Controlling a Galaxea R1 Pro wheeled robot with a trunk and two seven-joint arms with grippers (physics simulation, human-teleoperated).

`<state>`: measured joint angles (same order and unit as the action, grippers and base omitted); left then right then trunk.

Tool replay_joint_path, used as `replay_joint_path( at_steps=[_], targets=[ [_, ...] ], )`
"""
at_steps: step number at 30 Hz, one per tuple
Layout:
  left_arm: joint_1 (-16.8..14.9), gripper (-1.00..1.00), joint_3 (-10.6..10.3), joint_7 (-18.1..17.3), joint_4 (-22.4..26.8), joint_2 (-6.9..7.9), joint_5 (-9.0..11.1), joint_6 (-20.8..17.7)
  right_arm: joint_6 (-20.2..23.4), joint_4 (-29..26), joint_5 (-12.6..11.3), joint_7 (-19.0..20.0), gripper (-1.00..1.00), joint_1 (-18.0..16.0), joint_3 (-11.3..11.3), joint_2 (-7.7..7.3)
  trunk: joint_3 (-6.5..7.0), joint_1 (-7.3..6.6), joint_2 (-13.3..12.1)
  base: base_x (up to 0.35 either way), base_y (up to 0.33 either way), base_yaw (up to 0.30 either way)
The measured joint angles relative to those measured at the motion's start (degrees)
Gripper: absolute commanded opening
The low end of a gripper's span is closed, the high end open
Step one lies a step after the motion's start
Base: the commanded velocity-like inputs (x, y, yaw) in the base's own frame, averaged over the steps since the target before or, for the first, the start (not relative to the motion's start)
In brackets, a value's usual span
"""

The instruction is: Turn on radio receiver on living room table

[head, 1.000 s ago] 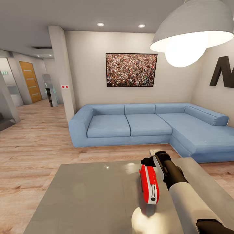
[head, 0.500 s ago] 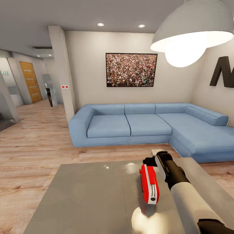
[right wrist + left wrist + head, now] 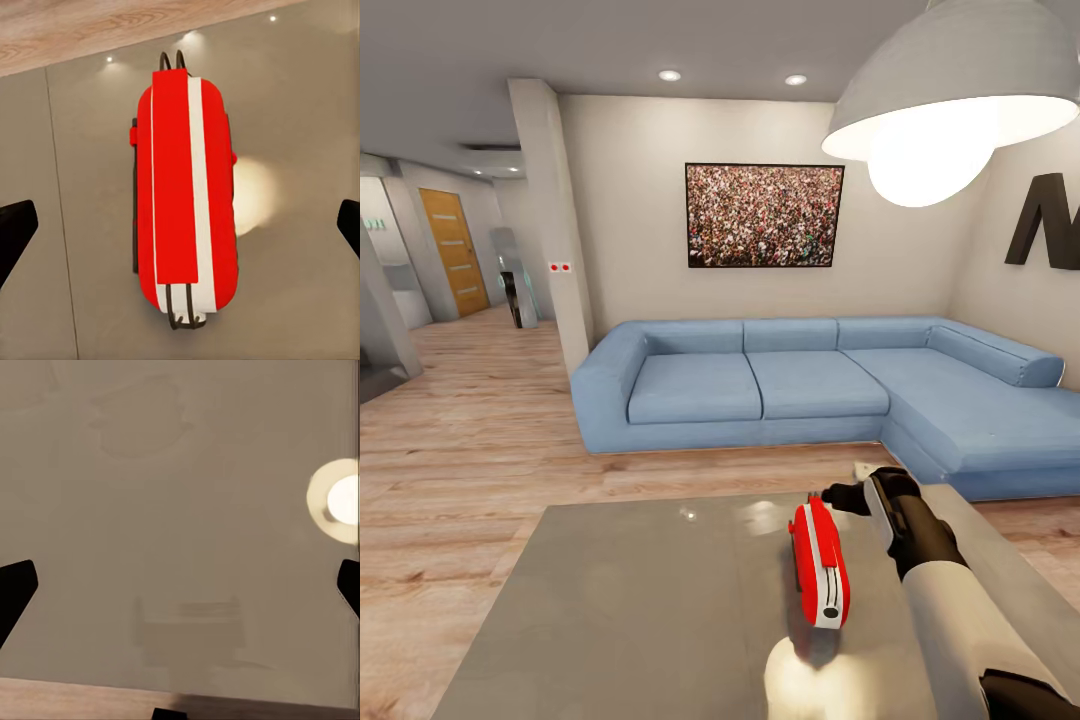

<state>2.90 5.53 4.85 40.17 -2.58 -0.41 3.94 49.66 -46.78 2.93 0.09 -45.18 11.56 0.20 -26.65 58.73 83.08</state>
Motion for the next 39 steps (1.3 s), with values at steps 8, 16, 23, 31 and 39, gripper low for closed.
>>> replay_joint_path(
  at_steps=[8,16,23,31,39],
  targets=[
    [0.0,1.0,-0.2,-0.1,0.0,-0.39,0.3,-0.1,0.0,0.1,0.0,0.0,1.0,0.0,-2.4,0.1,0.0,0.0,0.0,0.0,0.0,0.0],
    [0.0,1.0,-0.3,-0.1,0.0,-0.41,0.2,-0.1,0.0,0.4,-0.1,-0.1,1.0,0.0,-10.2,0.15,0.0,0.0,0.0,0.0,0.0,0.0],
    [0.0,1.0,-0.3,-0.1,0.0,-0.21,0.0,-0.2,0.1,0.6,-0.1,-0.1,1.0,0.0,-11.0,0.15,0.0,0.0,0.0,0.0,0.0,0.0],
    [0.0,1.0,-0.4,-0.4,0.0,-0.53,0.3,-0.5,0.1,0.6,-0.1,-0.2,1.0,0.0,-11.1,0.09,0.0,0.0,0.0,0.0,0.0,0.0],
    [0.0,1.0,-0.4,-0.6,0.1,-0.77,0.7,-0.4,0.1,0.6,-0.1,-0.2,1.0,0.0,-11.0,0.07,0.0,0.0,0.0,0.0,0.0,0.0]
  ],
)
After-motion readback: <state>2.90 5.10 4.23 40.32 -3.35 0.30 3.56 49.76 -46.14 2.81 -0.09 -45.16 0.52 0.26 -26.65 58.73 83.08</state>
